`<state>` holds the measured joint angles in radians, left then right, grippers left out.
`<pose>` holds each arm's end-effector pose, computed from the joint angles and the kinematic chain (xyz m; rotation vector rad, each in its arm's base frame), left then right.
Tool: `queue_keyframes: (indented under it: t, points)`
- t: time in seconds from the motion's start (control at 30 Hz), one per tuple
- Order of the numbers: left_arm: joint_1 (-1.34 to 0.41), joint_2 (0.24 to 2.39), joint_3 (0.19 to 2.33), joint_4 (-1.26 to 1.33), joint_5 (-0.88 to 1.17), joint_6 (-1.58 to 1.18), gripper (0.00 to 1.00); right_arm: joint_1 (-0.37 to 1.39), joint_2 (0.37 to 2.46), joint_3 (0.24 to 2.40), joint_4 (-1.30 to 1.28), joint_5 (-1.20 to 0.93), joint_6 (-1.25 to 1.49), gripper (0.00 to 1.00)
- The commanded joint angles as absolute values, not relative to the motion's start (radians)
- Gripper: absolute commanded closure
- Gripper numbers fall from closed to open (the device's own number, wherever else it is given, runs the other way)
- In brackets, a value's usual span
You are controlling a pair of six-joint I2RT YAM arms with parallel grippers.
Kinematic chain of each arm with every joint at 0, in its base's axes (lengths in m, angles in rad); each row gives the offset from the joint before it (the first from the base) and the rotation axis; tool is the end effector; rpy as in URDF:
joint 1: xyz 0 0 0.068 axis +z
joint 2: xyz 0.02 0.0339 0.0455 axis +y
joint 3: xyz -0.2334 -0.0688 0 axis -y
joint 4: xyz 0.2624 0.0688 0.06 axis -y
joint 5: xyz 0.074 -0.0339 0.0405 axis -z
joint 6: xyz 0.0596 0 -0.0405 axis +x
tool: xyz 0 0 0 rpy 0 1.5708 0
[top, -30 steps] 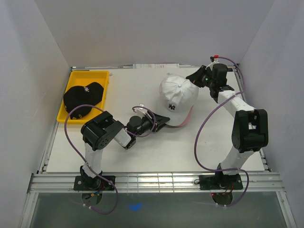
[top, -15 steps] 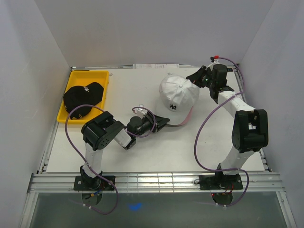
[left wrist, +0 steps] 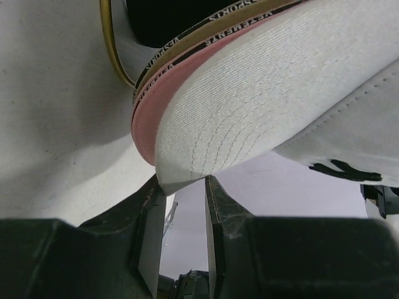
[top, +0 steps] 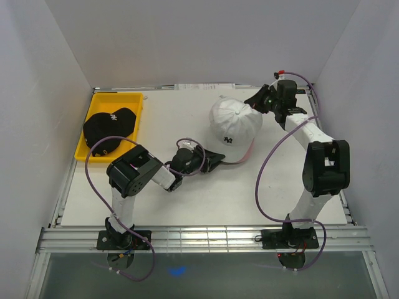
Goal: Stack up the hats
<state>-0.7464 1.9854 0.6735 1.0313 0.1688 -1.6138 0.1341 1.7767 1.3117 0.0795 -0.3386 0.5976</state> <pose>0.2625 -0.2564 0.0521 -0.8218 2.1181 -1.6507 0.4431 0.0798 0.2290 0.2363 2.0082 0.8046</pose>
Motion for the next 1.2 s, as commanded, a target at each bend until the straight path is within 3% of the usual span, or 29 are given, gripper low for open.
queue_keyframes:
  t: [0.0, 0.47, 0.67, 0.8, 0.93, 1.07, 1.17]
  points:
    - [-0.752, 2.010, 0.678, 0.717, 0.153, -1.638, 1.00, 0.153, 1.893, 1.255, -0.258, -0.262, 0.506, 0.92]
    - [-0.752, 2.000, 0.704, 0.574, 0.147, -1.643, 1.00, 0.153, 1.882, 1.255, -0.265, -0.270, 0.495, 0.90]
    - [-0.750, 1.945, 0.690, 0.571, 0.146, -1.612, 1.00, 0.150, 1.813, 1.299, -0.265, -0.287, 0.514, 0.76]
    - [-0.752, 1.908, 0.678, 0.551, 0.156, -1.595, 1.00, 0.143, 1.766, 1.344, -0.273, -0.293, 0.525, 0.58]
    - [-0.750, 1.859, 0.663, 0.488, 0.155, -1.575, 0.99, 0.141, 1.766, 1.429, -0.322, -0.291, 0.528, 0.52]
    - [-0.750, 1.821, 0.647, 0.436, 0.163, -1.560, 0.87, 0.137, 1.773, 1.491, -0.365, -0.285, 0.528, 0.48]
    - [-0.750, 1.784, 0.632, 0.390, 0.166, -1.540, 0.68, 0.133, 1.770, 1.514, -0.382, -0.284, 0.532, 0.46]
